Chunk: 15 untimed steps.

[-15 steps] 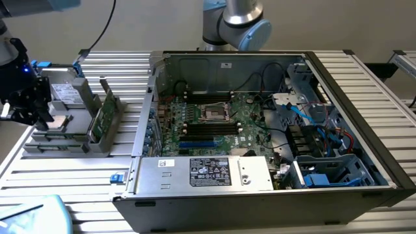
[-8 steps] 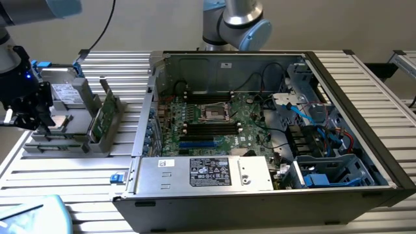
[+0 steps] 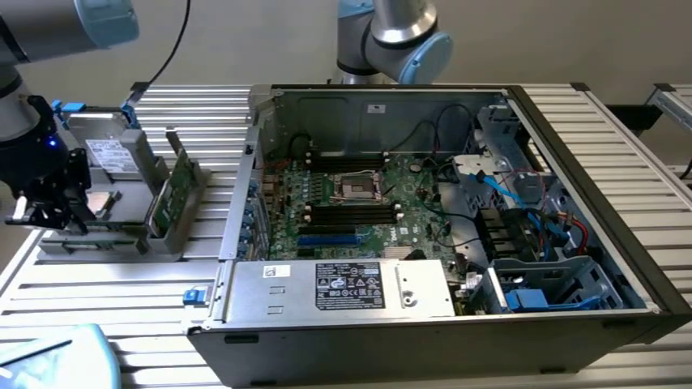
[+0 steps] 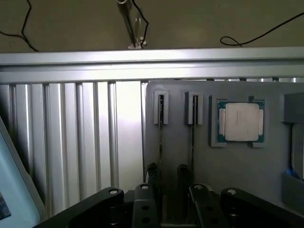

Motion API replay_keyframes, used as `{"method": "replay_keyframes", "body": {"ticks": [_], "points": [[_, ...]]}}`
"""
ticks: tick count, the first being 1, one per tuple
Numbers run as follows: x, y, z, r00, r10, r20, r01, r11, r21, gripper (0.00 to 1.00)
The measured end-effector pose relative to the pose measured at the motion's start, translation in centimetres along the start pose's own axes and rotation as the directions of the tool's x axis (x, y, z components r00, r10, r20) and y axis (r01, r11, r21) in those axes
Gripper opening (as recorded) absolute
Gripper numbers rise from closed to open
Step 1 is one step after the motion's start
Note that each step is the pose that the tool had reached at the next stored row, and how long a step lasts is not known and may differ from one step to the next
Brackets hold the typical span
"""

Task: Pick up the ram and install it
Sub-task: 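Pick up the ram and move it above insertion slot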

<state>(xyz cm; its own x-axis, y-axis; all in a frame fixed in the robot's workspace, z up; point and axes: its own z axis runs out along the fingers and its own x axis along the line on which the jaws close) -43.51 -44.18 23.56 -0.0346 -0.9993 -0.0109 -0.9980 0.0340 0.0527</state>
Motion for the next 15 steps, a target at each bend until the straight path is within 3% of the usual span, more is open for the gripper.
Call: {"method": "replay_keyframes", "body": {"ticks": [7,15], "points": [[0.3,-0.23,1.19,0.9999,-0.01,0.0051,0.01,0.9999,-0.0002,0.31],[0.8,-0.55,2.26,0.9995,-0.028,0.0171,0.028,0.9996,-0.0005,0.31]]}}
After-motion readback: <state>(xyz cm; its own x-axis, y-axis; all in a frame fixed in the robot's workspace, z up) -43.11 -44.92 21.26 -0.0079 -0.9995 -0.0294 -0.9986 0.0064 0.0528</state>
